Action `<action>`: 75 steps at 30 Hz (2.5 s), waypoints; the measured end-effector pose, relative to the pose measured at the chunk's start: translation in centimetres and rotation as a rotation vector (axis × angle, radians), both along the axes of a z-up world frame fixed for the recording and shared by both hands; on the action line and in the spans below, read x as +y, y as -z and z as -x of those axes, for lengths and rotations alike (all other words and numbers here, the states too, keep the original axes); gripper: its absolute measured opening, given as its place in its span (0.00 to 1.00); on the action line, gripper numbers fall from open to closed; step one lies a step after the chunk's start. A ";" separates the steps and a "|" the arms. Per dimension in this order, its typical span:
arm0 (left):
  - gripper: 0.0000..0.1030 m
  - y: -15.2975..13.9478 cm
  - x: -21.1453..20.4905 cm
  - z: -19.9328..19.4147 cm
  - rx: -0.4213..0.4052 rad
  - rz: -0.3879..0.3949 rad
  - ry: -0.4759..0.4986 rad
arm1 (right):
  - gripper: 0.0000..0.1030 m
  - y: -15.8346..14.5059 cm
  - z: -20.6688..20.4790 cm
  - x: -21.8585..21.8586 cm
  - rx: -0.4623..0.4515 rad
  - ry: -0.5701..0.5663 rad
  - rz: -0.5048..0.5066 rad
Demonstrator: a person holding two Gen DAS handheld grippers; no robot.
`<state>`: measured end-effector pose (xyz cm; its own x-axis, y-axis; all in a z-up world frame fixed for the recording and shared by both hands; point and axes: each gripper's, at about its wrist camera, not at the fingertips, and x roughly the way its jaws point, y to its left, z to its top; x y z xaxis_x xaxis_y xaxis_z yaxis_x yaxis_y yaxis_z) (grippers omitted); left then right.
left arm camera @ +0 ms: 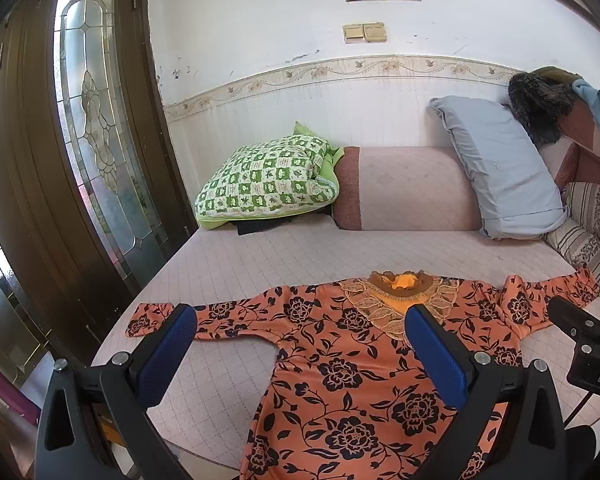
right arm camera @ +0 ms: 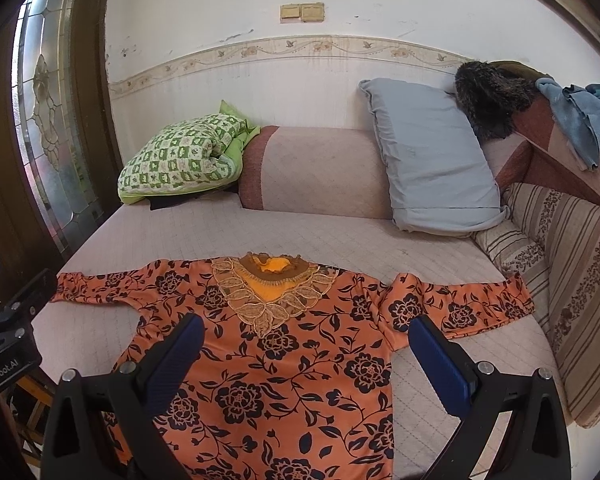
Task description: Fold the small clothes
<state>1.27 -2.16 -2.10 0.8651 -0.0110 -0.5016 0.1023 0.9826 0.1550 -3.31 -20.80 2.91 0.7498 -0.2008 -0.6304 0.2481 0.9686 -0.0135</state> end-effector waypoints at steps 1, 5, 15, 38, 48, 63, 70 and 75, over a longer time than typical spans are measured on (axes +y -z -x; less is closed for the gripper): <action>1.00 0.0 0.1 0.0 0.001 0.001 -0.002 | 1.00 0.0 0.0 0.0 0.000 0.000 0.000; 1.00 0.1 0.4 -0.1 0.003 0.006 -0.009 | 1.00 0.0 -0.1 0.3 0.002 -0.004 -0.001; 1.00 0.3 1.2 -0.3 0.011 0.016 -0.029 | 1.00 0.0 0.0 0.9 0.008 -0.017 0.004; 1.00 11.7 9.1 -9.3 0.346 0.106 -0.228 | 0.99 11.2 3.2 -22.5 -0.011 0.360 -0.462; 1.00 18.0 0.4 -10.9 0.565 0.080 -0.063 | 0.73 21.2 7.1 -41.5 -0.179 0.662 -0.746; 1.00 20.9 -8.2 -13.4 0.610 -0.005 0.017 | 0.54 28.4 -1.6 -56.4 -0.167 0.860 -0.816; 1.00 19.6 -8.4 -13.6 0.569 -0.009 0.035 | 0.04 29.0 -2.7 -57.9 -0.204 0.878 -0.858; 1.00 18.8 -6.3 -14.0 0.560 0.030 0.006 | 0.04 25.2 -3.9 -53.4 -0.325 0.678 -0.919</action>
